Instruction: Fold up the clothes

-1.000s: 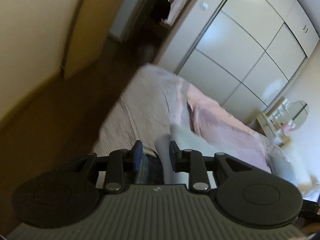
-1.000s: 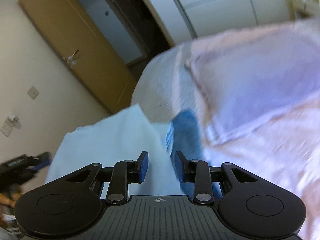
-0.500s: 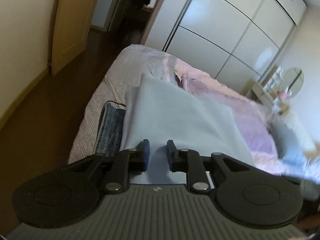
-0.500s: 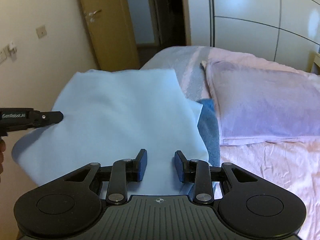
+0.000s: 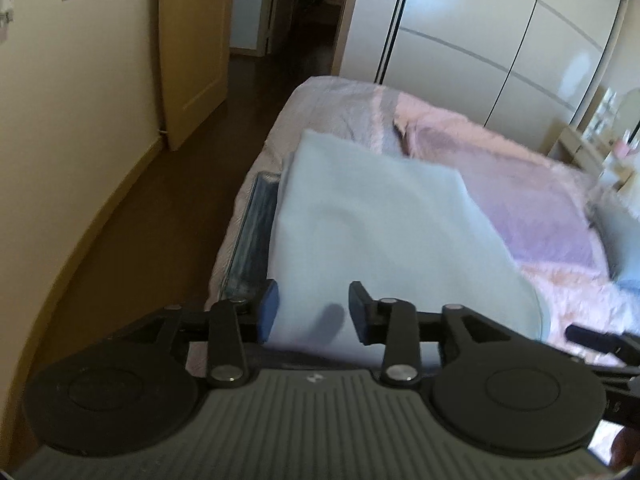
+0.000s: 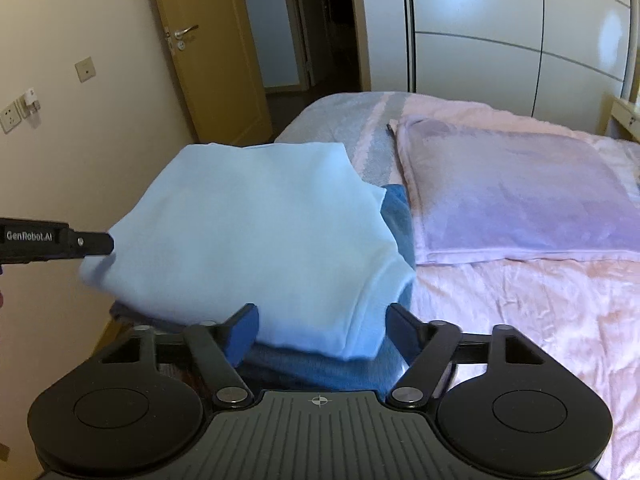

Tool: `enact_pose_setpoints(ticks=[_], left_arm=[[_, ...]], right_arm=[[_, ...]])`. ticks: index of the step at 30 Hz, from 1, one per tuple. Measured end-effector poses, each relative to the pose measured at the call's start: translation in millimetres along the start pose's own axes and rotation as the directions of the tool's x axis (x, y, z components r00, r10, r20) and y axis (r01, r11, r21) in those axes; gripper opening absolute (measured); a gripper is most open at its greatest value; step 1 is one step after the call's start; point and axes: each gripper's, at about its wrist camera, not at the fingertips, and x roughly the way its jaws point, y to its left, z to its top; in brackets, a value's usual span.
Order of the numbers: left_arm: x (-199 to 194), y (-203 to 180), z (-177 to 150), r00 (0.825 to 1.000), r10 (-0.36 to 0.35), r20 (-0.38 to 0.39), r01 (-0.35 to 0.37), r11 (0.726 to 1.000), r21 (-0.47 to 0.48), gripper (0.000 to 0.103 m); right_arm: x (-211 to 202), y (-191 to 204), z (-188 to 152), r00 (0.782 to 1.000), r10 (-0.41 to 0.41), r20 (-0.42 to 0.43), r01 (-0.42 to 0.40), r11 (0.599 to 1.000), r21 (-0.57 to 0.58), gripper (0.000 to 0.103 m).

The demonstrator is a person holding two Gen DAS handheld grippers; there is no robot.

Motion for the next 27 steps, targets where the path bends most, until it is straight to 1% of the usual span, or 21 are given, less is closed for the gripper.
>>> enact_pose_setpoints(ticks=[1,2,8,11,15,19,21,27], left_arm=[[-4,-5,-5,1.000,0.011,-0.013,-0.011,1.000,0.006,0.042],[-8,-8,-11,1.000,0.018,-0.024,-0.018,1.000,0.008,0.043],[-26,-24,-39,0.995,0.064,-0.076,-0.064,0.998,0.003,0.044],[-41,-32,-52,0.993,0.076,-0.088,-0.075,0.997,0.014,0.044],[-62,-44,-65,0.991,0.100,-0.088,-0.098,0.995,0.026,0.045],[-78,-54,-70,0.990,0.117,-0.072,-0.115,0.993,0.035,0.051],[-85,-61,-74,0.989,0.134,-0.060,-0.132,0.991,0.032,0.053],[-109,-82,-95,0.986,0.162,-0.045,-0.162,0.987,0.018,0.059]], right_arm=[[-4,3,-3,1.000,-0.004,-0.003,0.004,1.000,-0.005,0.074],[-4,3,-5,1.000,-0.002,-0.017,0.002,1.000,-0.005,0.074],[-11,6,-18,0.996,-0.019,-0.086,0.019,1.000,-0.008,0.074],[-21,10,-27,0.996,-0.021,-0.090,0.019,1.000,-0.025,0.074],[-40,11,-39,0.996,-0.006,-0.092,0.005,1.000,-0.015,0.074],[-62,11,-49,0.996,-0.007,-0.092,0.006,1.000,-0.009,0.074],[-73,10,-54,0.996,-0.010,-0.089,0.009,1.000,-0.012,0.074],[-95,4,-68,0.995,-0.023,-0.097,0.022,1.000,-0.018,0.074]])
